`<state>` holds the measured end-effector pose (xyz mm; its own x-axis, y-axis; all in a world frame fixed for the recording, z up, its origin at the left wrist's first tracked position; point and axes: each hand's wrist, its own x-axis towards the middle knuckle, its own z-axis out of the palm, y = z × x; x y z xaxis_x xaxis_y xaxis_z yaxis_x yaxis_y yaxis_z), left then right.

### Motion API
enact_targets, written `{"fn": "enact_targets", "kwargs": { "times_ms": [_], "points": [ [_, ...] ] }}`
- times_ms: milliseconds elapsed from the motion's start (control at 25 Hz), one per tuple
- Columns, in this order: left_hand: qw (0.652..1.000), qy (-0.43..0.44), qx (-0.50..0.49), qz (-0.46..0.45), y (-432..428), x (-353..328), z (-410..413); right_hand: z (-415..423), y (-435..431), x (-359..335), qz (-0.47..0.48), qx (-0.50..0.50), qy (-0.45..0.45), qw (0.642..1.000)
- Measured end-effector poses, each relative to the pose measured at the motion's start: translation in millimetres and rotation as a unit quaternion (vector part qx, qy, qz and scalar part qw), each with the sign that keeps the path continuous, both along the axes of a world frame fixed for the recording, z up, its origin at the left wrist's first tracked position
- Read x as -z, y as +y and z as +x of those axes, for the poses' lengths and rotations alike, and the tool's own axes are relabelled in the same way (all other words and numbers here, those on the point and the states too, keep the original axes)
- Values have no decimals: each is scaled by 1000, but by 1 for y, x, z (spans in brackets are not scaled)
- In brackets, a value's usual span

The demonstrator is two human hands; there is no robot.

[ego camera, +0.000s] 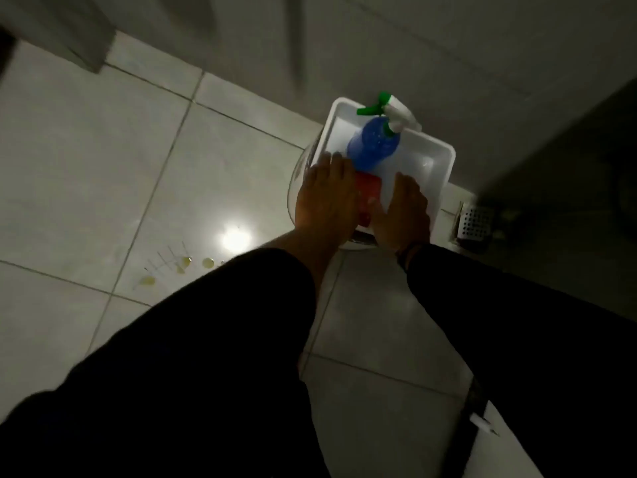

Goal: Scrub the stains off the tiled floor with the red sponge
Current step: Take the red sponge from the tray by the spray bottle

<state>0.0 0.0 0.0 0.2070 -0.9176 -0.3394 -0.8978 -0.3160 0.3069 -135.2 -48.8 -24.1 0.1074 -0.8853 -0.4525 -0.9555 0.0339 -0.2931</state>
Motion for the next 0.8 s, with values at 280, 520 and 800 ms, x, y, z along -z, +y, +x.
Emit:
{"fn": "enact_targets", "kwargs": {
  "times_ms": [280,520,800],
  "points": [
    [966,48,-193,164,-47,79,-31,4,-46,86,142,184,-72,970],
    [933,172,-281,142,-67,97,-31,1,-61,101,139,215,-118,960],
    [846,375,-378,-34,-25,39,-17,24,-20,23,-10,265,-214,940]
  ]
}}
